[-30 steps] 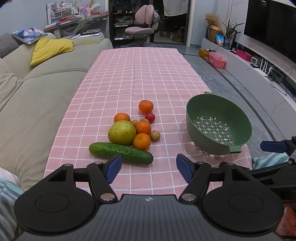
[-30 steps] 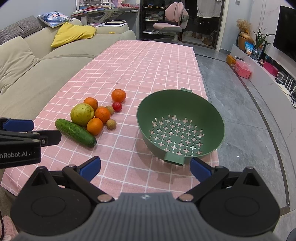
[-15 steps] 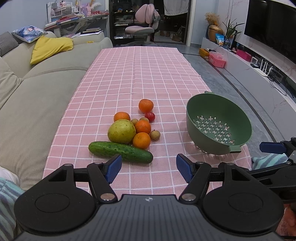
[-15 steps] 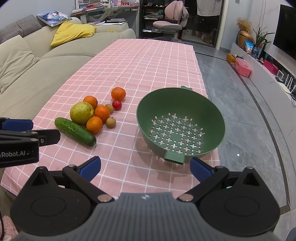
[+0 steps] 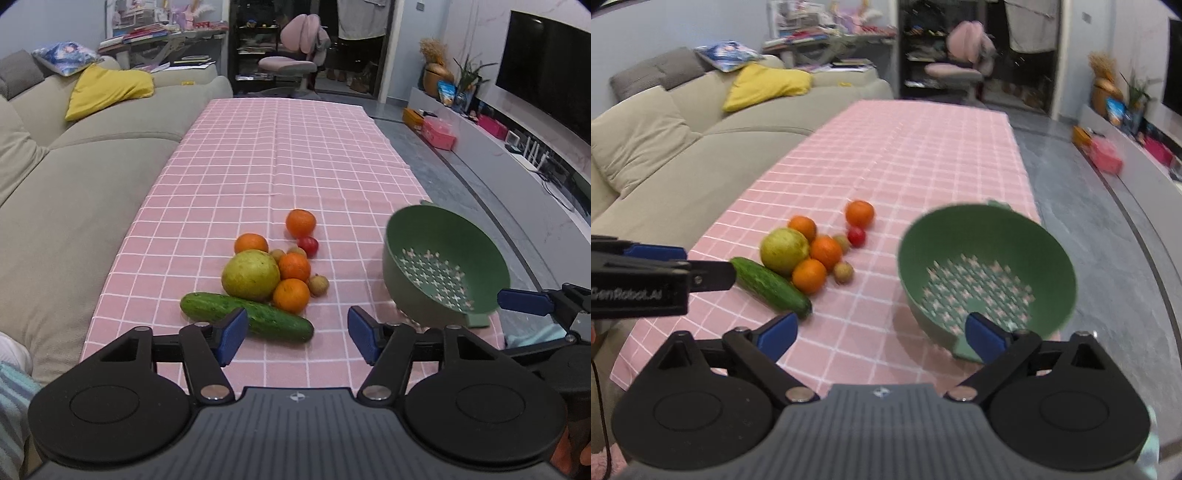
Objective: Organize fruits
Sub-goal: 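Grasp the green pear with the left tool while the right tool grasps an orange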
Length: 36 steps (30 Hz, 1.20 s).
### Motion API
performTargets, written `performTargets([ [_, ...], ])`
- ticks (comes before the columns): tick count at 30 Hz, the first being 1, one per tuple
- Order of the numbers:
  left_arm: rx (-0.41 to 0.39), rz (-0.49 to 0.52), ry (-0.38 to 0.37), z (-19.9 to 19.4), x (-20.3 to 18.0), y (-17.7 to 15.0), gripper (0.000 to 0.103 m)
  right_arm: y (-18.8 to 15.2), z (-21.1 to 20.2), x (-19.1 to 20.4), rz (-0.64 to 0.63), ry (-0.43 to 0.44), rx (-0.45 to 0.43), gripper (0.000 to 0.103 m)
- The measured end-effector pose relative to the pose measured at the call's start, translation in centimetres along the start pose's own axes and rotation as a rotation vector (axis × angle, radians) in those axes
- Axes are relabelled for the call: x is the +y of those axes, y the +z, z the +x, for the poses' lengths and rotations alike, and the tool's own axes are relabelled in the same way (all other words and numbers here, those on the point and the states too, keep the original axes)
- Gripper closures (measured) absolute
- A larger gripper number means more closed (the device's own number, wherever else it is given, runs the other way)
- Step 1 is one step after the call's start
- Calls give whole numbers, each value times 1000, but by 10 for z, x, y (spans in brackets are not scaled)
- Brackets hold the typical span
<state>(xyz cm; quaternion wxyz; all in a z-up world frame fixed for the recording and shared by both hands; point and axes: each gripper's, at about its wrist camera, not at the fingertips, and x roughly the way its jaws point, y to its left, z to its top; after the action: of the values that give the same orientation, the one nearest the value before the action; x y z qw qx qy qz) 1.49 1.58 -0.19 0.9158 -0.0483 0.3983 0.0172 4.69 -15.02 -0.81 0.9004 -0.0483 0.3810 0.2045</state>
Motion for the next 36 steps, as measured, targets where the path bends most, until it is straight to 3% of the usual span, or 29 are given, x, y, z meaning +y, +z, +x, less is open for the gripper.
performTargets([
  [3,16,-42,9,10,11,4,44,7,8,6,-41,28,-14,18],
  [10,63,-106,-9,41,32,17,45,34,42,11,-106,88,-7,34],
  [17,148,-246,-34,90,61,32,33,67,95,10,-139,134,31,48],
  [21,192,-274,-43,115,70,41,24,82,124,11,-187,163,49,49],
  [28,270,-336,-42,149,79,48,20,104,170,4,-227,191,110,49],
  [36,303,-362,-12,168,80,52,16,127,219,-2,-170,217,181,49],
])
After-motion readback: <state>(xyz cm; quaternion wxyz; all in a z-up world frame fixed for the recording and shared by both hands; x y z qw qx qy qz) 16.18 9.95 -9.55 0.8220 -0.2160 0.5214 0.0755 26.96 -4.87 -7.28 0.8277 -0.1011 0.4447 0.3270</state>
